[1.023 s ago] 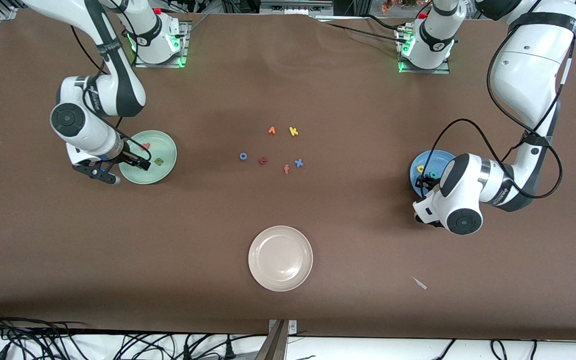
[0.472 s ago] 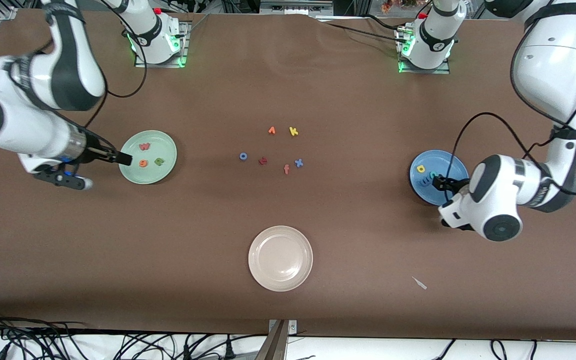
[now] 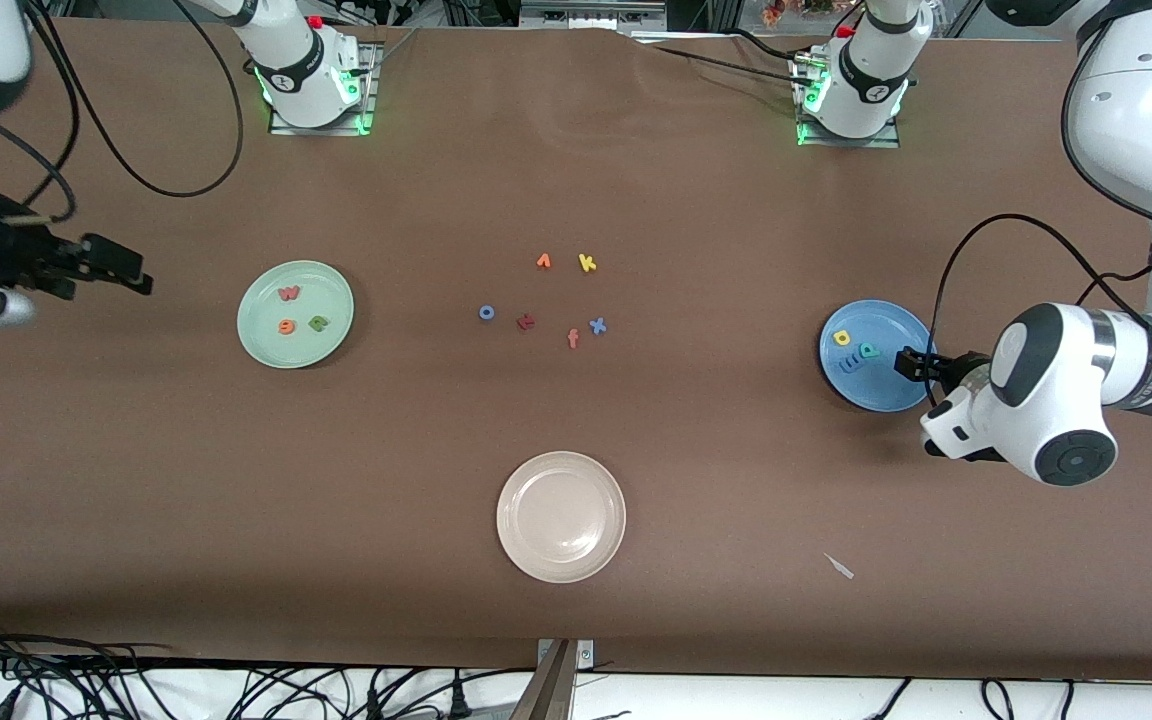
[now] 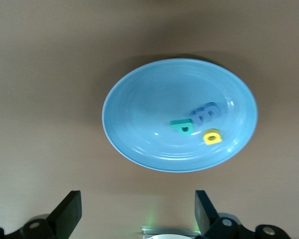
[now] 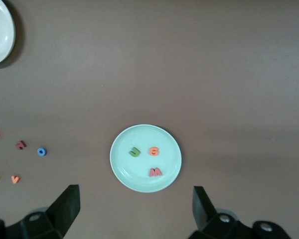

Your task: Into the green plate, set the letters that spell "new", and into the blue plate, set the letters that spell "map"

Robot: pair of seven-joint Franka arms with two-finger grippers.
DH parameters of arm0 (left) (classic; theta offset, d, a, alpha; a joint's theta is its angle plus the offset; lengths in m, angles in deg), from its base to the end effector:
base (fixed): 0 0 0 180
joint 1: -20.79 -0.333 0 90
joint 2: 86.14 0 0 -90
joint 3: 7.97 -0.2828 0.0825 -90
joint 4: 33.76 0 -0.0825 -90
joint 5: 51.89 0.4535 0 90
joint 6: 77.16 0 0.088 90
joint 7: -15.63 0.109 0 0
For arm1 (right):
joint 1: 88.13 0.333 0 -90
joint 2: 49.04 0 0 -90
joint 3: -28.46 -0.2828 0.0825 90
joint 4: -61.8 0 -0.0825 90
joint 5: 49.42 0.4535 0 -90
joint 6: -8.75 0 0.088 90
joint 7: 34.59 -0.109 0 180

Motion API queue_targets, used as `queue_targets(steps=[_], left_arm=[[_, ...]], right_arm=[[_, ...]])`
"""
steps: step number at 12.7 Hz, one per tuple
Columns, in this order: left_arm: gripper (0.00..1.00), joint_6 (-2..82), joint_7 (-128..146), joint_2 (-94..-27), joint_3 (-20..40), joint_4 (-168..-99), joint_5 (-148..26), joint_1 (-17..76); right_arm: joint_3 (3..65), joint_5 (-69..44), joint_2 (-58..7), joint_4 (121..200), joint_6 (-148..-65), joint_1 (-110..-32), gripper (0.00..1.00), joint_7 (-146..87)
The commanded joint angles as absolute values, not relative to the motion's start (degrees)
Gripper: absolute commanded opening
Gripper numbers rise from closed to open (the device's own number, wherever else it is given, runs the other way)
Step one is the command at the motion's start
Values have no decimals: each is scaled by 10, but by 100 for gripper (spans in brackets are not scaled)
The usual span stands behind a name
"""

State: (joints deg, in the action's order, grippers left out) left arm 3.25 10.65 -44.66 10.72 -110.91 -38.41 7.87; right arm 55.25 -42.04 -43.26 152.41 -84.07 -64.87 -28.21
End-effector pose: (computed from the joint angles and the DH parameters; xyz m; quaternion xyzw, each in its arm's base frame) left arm 0.6931 -0.0105 0.2231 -0.9508 0.0206 0.3076 0.0316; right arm 0.6497 -0.0163 0.5304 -0.9986 -0.0205 0.0220 0.0435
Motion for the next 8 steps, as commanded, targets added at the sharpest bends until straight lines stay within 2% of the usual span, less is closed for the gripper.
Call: queue_targets(steps=[1, 3, 4, 6, 8], left_arm=[[100, 53, 118, -536, 62, -1160, -452, 81], [100, 115, 114, -619, -5, -1242, -513, 109], [100, 134, 112, -656, -25, -1272, -516, 123], [100, 151, 111, -717, -40, -1288, -521, 127], [100, 151, 115, -779, -40, -1289, -521, 130]], right_arm=[[547, -415, -405, 1478, -793, -669, 100, -264], [505, -434, -411, 1478, -804, -690, 100, -267], [466, -441, -412, 1470, -803, -716, 100, -266], [406, -460, -427, 1470, -791, -785, 100, -263], [388, -459, -437, 1476, -758, -817, 100, -264]])
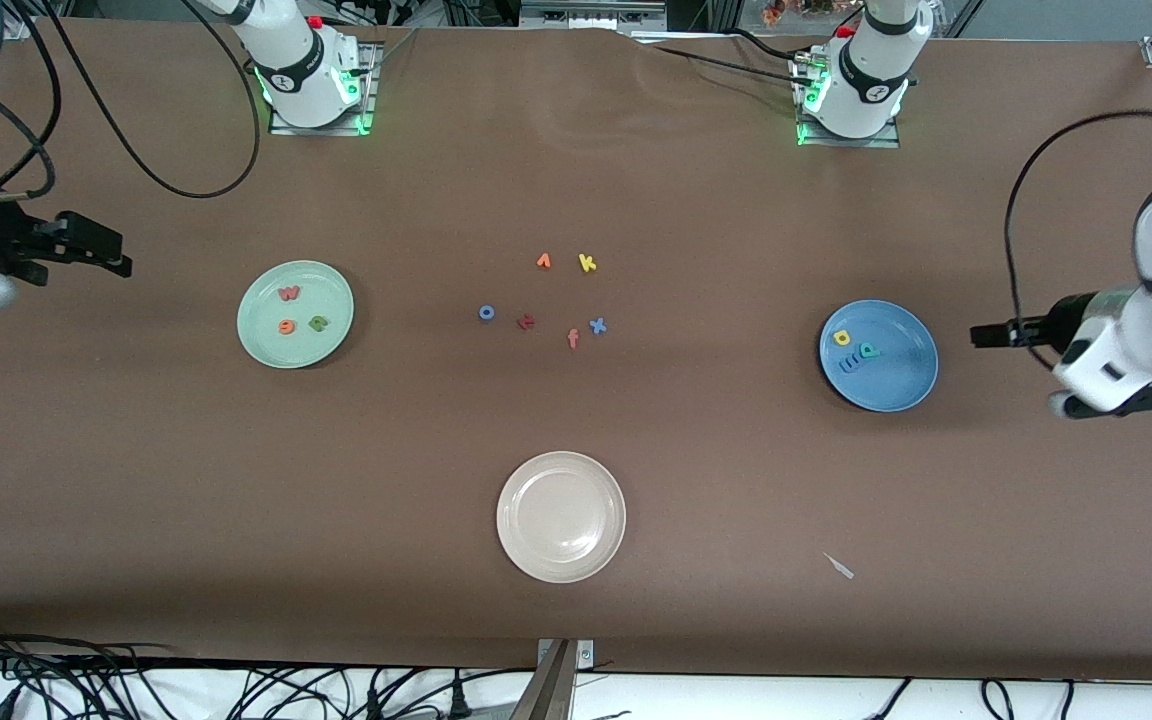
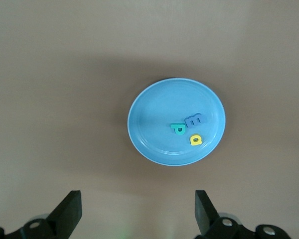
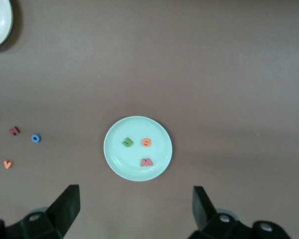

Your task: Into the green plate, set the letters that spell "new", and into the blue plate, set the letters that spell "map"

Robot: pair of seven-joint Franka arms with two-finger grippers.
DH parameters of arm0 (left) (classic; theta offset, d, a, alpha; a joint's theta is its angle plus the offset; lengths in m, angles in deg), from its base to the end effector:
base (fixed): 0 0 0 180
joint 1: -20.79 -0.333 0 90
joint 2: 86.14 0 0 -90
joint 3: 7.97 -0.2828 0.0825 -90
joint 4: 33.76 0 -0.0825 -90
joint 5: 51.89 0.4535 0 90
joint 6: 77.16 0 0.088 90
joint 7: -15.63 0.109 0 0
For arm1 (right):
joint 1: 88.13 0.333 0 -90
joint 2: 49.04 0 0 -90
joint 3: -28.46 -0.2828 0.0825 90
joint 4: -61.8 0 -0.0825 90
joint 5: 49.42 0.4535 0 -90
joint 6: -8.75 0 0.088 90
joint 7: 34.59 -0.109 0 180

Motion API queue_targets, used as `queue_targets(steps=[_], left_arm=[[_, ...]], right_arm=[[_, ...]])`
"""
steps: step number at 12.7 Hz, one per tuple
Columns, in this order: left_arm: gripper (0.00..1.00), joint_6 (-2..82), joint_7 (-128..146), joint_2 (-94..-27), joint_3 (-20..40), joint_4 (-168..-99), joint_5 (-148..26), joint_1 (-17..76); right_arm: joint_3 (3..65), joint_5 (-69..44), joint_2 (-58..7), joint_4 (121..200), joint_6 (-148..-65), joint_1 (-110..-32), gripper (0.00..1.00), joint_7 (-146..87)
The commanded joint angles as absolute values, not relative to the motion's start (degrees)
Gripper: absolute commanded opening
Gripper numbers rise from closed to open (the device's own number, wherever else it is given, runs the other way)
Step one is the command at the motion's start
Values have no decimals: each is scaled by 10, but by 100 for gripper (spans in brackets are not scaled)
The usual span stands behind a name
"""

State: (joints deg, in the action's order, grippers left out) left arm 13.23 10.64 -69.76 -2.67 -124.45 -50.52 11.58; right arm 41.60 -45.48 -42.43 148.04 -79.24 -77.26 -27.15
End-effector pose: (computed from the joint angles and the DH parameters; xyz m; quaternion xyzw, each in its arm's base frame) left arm 0.6675 0.0524 0.3978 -0.9867 -0.0749 0.1444 0.0000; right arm 0.6494 -0.0114 0.5501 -0.9979 -0.0451 0.0389 0.0247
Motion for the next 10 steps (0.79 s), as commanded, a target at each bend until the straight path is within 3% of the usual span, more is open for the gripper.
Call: queue_targets(steps=[1, 2, 6, 10], left_arm=[[100, 151, 117, -801, -40, -1288, -529, 130], [100, 146, 117, -820, -40, -1287, -529, 130], [100, 113, 119, -824, 2, -1280, -524, 123], [100, 113, 120, -825, 6, -1279, -522, 120]], right_arm=[[352, -459, -452, 1493, -758, -859, 100, -264], [314, -463, -466, 1512, -765, -894, 100, -265], [314, -468, -506, 1577, -875, -902, 100, -264], [321, -474, -505, 1565, -844, -891, 100, -264]])
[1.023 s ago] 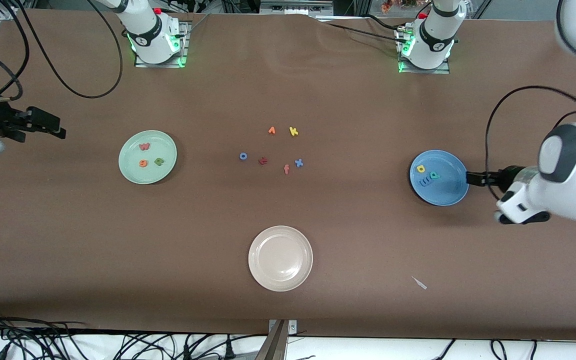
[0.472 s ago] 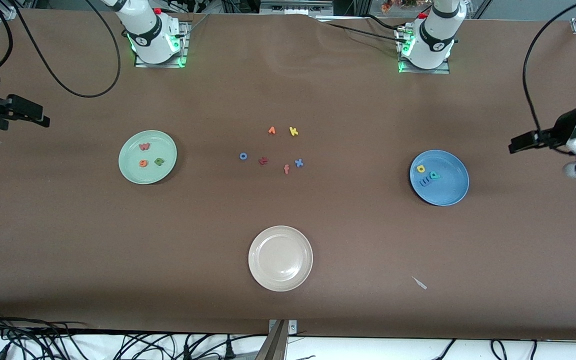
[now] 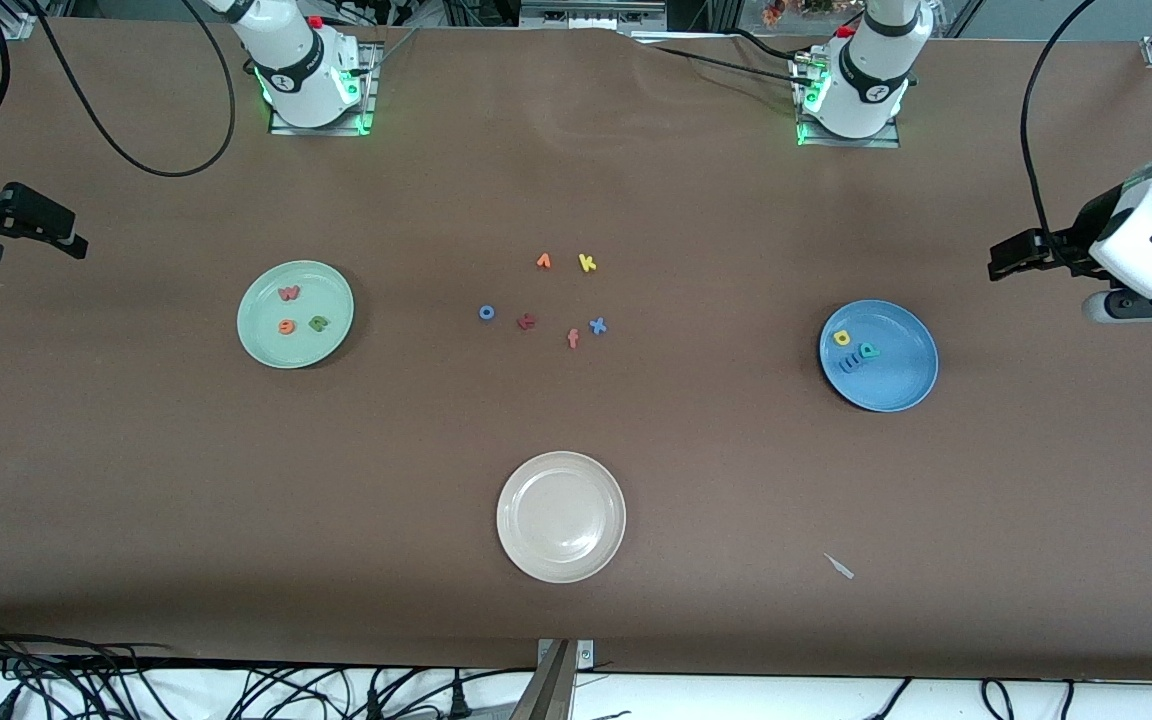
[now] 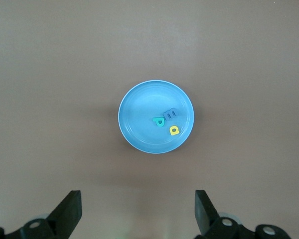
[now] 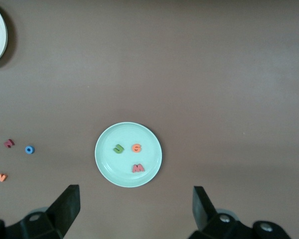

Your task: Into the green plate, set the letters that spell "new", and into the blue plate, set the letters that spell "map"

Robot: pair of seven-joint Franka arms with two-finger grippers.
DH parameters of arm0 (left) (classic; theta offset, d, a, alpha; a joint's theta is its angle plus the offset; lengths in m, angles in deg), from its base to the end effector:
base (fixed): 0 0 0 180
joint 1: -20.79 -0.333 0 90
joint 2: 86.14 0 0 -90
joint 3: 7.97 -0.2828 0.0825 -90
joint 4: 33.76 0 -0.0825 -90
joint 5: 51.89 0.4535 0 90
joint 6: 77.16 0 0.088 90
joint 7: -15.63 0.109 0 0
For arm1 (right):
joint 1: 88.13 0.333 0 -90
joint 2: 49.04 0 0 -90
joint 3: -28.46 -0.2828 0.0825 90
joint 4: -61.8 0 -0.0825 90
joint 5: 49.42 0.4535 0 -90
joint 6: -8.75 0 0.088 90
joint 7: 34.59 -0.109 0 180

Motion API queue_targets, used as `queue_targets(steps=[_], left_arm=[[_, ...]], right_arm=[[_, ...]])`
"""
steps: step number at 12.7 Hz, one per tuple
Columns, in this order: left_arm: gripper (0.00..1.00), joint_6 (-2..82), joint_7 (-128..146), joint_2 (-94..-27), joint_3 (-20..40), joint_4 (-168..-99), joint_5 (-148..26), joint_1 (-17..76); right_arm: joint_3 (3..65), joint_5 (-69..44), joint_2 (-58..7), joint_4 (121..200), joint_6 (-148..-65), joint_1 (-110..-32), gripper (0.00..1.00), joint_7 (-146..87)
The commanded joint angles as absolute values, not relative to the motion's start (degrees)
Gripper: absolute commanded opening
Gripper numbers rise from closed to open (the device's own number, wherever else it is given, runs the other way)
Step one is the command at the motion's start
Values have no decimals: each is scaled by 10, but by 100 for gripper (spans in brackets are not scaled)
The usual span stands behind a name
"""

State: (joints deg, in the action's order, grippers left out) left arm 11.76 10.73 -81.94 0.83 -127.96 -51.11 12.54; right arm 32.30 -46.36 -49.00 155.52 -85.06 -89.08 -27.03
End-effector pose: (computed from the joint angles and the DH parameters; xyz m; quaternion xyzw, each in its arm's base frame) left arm 0.6324 -0.0024 0.5029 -0.9959 -0.0371 0.0821 0.0051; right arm 0.6270 -0.0470 0.5595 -0.9994 -0.0224 -0.0033 0.0264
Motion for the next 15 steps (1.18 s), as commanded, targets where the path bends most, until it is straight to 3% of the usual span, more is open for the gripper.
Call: queue_targets(steps=[1, 15], left_arm=[[100, 113, 120, -826, 6, -1279, -522, 120], [100, 134, 119, -844, 7, -1279, -522, 118]], right_arm=[[321, -480, -505, 1564, -843, -891, 100, -264], [314, -486, -500, 1560, -831, -886, 100, -269]])
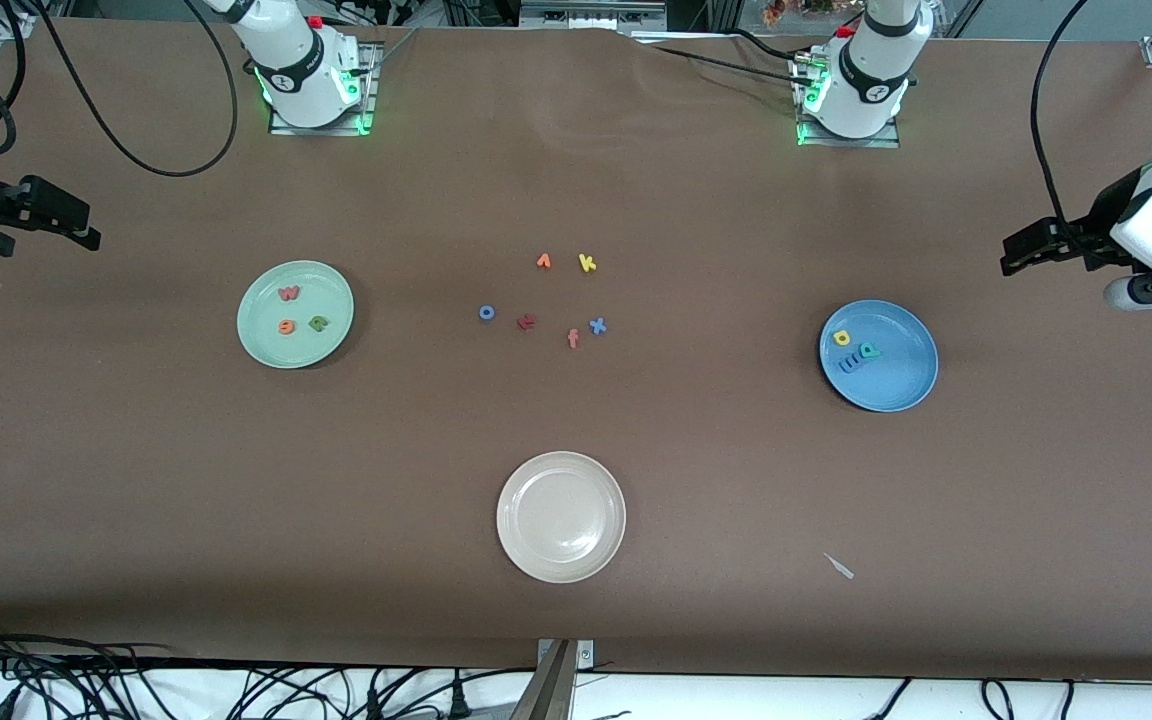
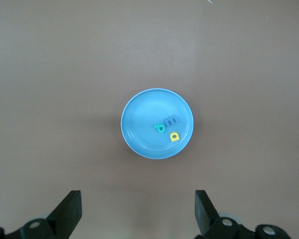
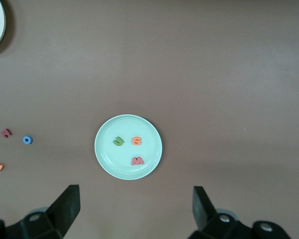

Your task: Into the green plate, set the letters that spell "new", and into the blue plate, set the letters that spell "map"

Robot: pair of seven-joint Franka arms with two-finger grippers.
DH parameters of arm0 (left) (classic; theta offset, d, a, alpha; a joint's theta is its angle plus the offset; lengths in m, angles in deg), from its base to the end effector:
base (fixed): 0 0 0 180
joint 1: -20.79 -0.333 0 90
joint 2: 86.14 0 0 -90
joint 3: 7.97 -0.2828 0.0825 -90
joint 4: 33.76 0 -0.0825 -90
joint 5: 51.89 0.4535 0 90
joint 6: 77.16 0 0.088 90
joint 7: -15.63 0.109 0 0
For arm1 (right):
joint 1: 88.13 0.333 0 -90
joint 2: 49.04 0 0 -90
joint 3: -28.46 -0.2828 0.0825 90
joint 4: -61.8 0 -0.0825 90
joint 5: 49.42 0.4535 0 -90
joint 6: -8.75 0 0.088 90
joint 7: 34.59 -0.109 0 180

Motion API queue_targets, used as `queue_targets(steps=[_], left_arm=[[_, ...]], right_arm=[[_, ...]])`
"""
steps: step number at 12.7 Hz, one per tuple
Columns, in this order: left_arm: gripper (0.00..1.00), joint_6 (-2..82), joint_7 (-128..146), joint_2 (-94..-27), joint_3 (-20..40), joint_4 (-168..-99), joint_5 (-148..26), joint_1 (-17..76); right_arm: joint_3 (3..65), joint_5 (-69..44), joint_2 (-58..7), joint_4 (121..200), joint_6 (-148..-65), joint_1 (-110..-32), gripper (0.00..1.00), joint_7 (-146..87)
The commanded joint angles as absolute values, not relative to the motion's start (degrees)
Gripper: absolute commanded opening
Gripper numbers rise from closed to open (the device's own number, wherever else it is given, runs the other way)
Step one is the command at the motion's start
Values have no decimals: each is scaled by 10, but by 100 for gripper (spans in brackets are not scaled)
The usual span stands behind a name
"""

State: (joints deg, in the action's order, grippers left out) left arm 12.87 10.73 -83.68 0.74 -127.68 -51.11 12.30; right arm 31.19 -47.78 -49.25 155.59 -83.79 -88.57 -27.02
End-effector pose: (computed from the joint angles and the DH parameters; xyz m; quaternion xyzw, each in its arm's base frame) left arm 0.6297 0.0004 0.5258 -0.9977 -0.0403 0.0549 0.0060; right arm 0.6244 -0.0316 0.5596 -0.9991 -0.0376 0.0077 0.0152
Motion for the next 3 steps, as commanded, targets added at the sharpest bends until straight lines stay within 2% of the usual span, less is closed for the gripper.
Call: queue_targets(steps=[1, 3], left_arm=[[100, 134, 119, -843, 8, -1279, -522, 119], [100, 137, 120, -844, 9, -1282, -522, 119]], right_arm=[[318, -486, -500, 1560, -825, -886, 100, -267], [318, -487, -500, 1560, -826, -887, 100, -268]])
